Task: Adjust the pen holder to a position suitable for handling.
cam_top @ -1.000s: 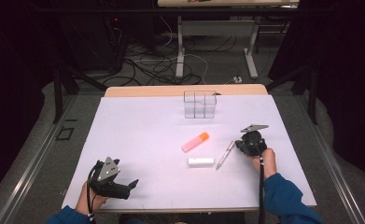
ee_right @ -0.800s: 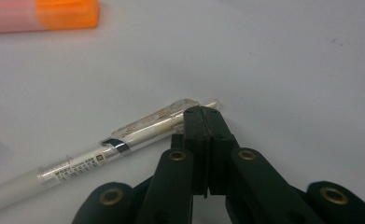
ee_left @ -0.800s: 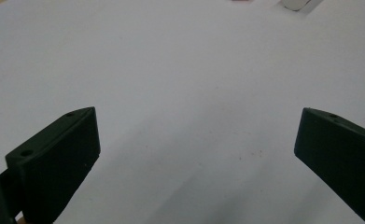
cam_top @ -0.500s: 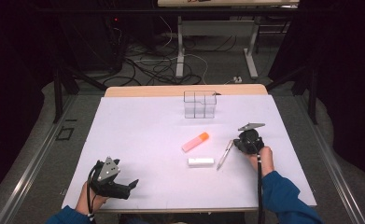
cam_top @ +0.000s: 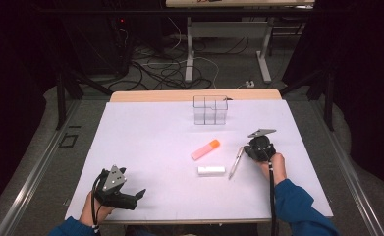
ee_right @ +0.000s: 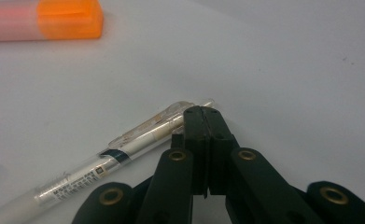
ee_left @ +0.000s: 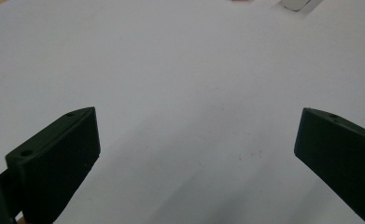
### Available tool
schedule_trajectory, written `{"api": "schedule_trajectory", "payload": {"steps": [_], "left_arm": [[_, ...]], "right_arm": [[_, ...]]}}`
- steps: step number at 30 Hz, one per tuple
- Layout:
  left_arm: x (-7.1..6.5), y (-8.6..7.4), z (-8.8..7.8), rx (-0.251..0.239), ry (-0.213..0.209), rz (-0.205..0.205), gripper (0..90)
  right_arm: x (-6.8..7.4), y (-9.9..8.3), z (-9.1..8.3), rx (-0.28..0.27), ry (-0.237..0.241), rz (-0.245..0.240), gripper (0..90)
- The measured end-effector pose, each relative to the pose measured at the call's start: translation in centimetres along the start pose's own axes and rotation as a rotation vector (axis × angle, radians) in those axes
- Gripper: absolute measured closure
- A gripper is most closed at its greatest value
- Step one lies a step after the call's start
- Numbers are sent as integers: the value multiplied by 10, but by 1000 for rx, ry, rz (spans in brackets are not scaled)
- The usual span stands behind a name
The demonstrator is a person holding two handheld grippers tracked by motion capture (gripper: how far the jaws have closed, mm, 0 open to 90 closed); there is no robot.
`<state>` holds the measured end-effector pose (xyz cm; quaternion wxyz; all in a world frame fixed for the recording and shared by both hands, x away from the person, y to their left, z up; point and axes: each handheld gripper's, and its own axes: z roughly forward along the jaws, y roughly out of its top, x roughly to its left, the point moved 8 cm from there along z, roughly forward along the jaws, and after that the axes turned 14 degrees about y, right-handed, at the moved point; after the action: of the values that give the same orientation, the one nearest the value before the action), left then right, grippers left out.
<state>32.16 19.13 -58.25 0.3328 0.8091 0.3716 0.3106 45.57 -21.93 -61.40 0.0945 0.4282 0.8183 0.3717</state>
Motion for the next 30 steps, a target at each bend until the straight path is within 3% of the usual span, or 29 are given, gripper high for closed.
{"api": "schedule_trajectory", "payload": {"steps": [18, 20, 30], "left_arm": [[0, 0, 0, 1, 0, 7, 3], [-1, 0, 0, 3, -1, -3, 3], [0, -1, 0, 20, -2, -1, 3]], "right_arm": [[2, 3, 4, 6, -7, -24, 900], [2, 4, 5, 2, -3, -50, 900], [5, 6, 8, 8, -5, -52, 900]]}}
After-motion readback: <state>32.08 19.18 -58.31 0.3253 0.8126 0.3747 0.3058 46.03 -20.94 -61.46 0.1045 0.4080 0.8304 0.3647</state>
